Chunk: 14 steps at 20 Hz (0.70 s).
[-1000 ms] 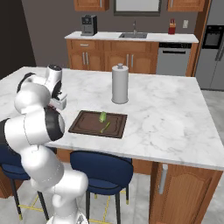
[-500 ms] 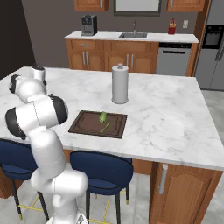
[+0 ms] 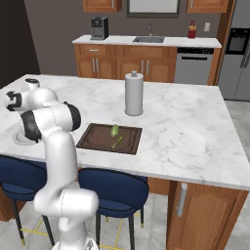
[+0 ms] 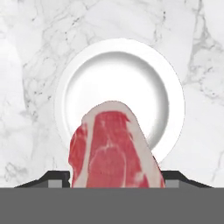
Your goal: Create a steak meal by picking up the steak and asparagus from the tray and placing them on the plate. Leave the cucumber on the tray.
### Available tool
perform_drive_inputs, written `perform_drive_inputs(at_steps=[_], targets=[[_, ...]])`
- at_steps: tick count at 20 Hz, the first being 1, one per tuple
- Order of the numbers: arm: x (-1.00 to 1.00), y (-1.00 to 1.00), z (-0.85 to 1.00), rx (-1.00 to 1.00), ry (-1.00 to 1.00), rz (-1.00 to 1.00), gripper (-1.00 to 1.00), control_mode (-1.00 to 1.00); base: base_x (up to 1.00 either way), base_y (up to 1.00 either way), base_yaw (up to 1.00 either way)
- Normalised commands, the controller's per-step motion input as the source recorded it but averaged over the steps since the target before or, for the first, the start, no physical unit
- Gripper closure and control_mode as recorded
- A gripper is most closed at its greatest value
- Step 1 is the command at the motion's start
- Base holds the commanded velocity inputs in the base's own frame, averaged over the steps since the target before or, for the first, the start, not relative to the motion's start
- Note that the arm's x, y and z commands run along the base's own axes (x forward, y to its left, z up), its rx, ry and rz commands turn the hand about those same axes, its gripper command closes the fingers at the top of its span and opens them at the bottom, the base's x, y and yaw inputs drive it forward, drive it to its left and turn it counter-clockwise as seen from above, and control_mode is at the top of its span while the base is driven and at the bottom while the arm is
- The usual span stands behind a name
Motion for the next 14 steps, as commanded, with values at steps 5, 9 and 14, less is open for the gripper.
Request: perform_drive_inputs(at_steps=[5,9,14], targets=[[0.26,0.49,-0.27,-0.03,0.0,0.0,1.0,-1.0,0.0,0.0,0.0],[0.23,0.26,-0.3,-0.02,0.0,0.0,1.0,-1.0,0.0,0.0,0.0],[0.18,0.03,-0.37,0.0,0.0,0.0,1.0,-1.0,0.0,0.0,0.0]])
